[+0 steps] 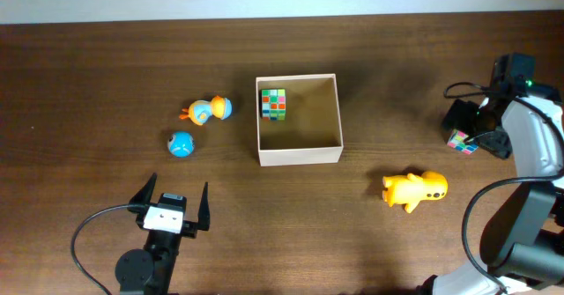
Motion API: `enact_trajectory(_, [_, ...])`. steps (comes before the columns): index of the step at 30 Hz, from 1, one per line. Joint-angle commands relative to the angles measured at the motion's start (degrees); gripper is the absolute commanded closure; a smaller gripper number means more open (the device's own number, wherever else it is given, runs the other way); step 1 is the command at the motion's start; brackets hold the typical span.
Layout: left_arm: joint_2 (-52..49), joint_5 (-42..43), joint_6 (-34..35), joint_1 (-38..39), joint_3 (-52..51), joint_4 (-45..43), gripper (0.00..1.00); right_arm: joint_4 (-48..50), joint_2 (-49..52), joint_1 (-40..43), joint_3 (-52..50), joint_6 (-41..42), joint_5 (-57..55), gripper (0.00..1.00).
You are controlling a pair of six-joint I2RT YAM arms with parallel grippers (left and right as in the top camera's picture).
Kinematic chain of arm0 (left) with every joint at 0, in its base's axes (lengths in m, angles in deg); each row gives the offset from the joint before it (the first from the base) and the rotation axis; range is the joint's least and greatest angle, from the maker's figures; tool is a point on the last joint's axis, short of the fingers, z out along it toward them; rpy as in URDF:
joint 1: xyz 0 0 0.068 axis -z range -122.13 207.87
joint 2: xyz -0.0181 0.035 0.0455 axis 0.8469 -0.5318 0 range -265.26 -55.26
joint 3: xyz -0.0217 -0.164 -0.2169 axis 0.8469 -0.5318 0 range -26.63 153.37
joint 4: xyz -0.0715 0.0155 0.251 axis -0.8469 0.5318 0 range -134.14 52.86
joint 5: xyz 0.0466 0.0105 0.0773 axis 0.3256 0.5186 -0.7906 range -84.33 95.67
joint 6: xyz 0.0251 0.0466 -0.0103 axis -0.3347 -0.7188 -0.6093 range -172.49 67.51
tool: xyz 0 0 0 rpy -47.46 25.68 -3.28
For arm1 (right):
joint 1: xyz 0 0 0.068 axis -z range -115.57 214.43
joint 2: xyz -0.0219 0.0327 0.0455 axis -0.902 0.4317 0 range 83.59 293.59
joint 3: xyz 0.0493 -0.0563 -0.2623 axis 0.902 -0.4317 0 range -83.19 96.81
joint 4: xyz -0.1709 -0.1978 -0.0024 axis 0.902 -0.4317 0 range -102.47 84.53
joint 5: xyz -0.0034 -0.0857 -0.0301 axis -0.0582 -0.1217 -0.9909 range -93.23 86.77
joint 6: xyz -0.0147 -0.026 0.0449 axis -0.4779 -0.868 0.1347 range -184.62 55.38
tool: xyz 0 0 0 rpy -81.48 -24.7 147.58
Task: Pack container
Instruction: 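Lower the right gripper onto the far Rubik's cube and close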
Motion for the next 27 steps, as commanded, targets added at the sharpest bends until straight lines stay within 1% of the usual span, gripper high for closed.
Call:
enact_trajectory(1, [0.5, -0.2, -0.7, -0.3, -0.4, 0.0, 0.01, 3.1, 0.0, 0.2, -0.3, -2.2, 1.4, 0.02])
enact_trajectory(7, [0.5, -0.2, -0.7, -0.3, -0.4, 0.0, 0.01, 7.5, 1.7, 0.4, -0.3, -2.3, 0.0, 0.02])
enact_trajectory(19, [0.5, -0.2, -0.7, -0.3, -0.4, 0.0, 0.01, 9.5, 7.2, 3.5, -0.4, -0.8, 0.7, 0.03])
enact_trajectory(27, [0.5, -0.2, -0.7, -0.3, -0.4, 0.0, 0.01, 11.9, 10.6, 3.5, -0.4, -1.0, 2.2, 0.03])
